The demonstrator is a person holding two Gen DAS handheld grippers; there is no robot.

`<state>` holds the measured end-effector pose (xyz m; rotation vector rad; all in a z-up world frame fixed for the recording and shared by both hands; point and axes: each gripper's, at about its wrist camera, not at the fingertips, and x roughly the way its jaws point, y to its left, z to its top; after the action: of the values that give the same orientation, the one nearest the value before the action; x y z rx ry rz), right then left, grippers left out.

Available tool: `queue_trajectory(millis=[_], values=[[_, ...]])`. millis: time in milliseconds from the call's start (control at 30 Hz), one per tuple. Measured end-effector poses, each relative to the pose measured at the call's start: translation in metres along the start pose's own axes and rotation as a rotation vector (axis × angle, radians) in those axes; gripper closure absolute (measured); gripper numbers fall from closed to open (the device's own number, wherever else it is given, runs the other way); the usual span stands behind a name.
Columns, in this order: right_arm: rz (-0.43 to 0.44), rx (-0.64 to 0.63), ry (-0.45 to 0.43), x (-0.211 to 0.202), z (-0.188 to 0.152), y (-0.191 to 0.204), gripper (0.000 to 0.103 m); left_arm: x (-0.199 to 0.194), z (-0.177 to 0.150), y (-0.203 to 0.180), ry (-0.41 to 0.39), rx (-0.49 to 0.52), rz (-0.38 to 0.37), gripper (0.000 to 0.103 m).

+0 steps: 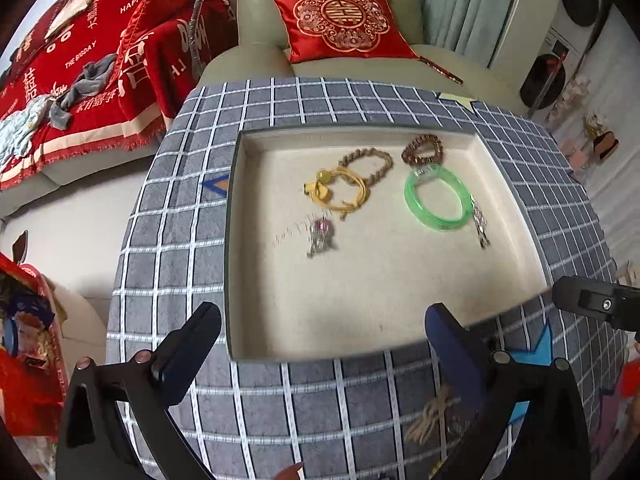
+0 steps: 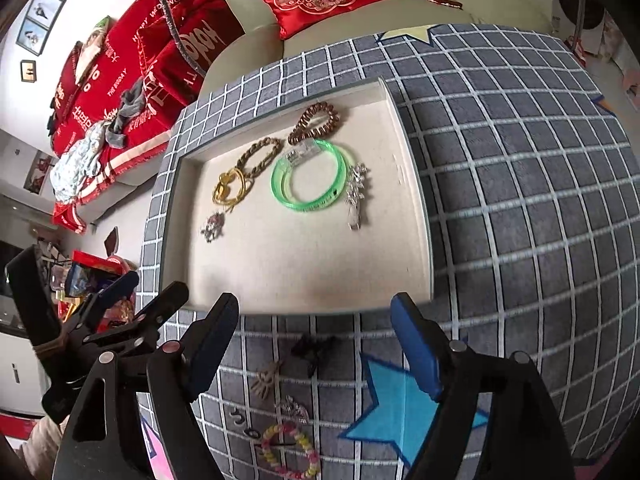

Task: Organize jewelry
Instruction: 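Move the left tool to the beaded bracelet while the right tool moves to the black claw clip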

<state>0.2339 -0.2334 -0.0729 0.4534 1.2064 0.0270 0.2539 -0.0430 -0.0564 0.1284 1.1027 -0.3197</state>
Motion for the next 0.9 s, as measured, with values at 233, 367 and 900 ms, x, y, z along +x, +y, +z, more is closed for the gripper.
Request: queue_trajectory(millis=[233,367,900], values=[[-0.023,0.042,-0.007,-0.005,-0.025,-0.012,0.016,-0.014,-0.032,0.002,0.027,-0.009,0.012,0.0],[-0.024,0.066,-0.04,-0.011,-0.038,-0.017,0.015,-0.014,-0.051,0.003,0.059,0.0,0.01,0.0],[-0.125,0.053,0.124,0.009,-0.087,-0.022,0.015,-0.016,-0.115,-0.014,0.174,0.037,-0.042,0.0]])
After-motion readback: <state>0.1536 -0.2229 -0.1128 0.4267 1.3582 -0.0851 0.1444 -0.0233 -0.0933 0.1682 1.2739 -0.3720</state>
